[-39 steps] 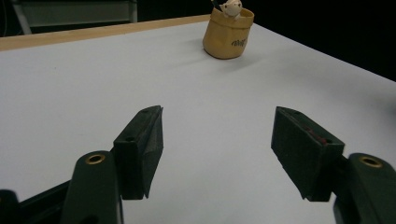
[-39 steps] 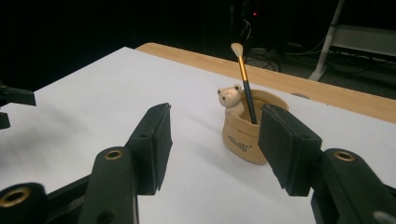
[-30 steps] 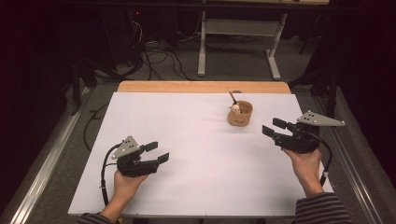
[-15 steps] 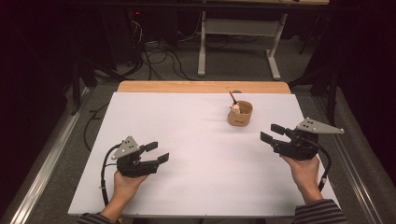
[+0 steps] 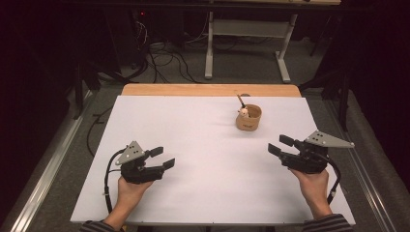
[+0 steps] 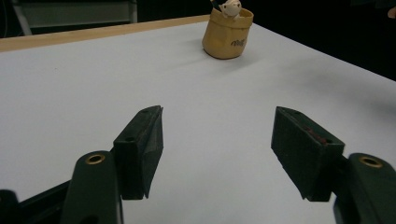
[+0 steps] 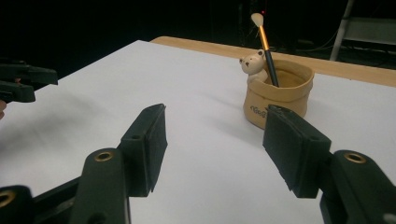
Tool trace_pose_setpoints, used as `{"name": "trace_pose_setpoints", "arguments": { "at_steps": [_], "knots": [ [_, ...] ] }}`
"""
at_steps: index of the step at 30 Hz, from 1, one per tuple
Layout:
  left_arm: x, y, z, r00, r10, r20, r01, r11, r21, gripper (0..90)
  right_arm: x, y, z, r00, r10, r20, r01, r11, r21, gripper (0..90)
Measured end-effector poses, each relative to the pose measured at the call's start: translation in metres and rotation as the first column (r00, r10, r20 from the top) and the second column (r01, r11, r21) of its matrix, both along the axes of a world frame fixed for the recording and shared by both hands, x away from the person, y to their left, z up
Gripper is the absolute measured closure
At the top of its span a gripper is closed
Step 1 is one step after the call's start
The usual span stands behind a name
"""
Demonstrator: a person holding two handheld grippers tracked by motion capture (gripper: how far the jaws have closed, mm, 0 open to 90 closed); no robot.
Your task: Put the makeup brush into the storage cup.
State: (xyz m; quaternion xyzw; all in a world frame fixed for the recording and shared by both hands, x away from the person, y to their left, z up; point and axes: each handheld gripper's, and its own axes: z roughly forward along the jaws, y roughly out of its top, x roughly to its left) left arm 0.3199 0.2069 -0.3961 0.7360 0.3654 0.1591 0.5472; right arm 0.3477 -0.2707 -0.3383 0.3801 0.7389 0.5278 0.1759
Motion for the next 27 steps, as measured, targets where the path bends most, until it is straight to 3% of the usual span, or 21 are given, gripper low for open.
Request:
{"name": "trace_pose_setpoints", "arguments": {
  "at_steps": [10,19,27],
  "knots": [
    [0.0,0.0,0.0,1.0,-0.001,-0.003,0.001,1.0,0.001,34.8,-0.005,0.003,-0.011,0.9999,0.007,-0.008,-0.007,1.0,-0.003,40.0],
    [0.0,0.0,0.0,1.0,0.001,-0.002,-0.001,1.0,0.0,34.8,-0.013,0.007,-0.023,0.9999,-0.008,0.013,0.008,0.999,-0.045,35.9],
    [0.001,0.001,0.0,1.0,0.004,-0.003,-0.004,1.0,-0.002,34.9,-0.016,0.005,-0.033,0.9995,-0.001,0.033,0.002,1.0,-0.026,35.5]
  ]
}}
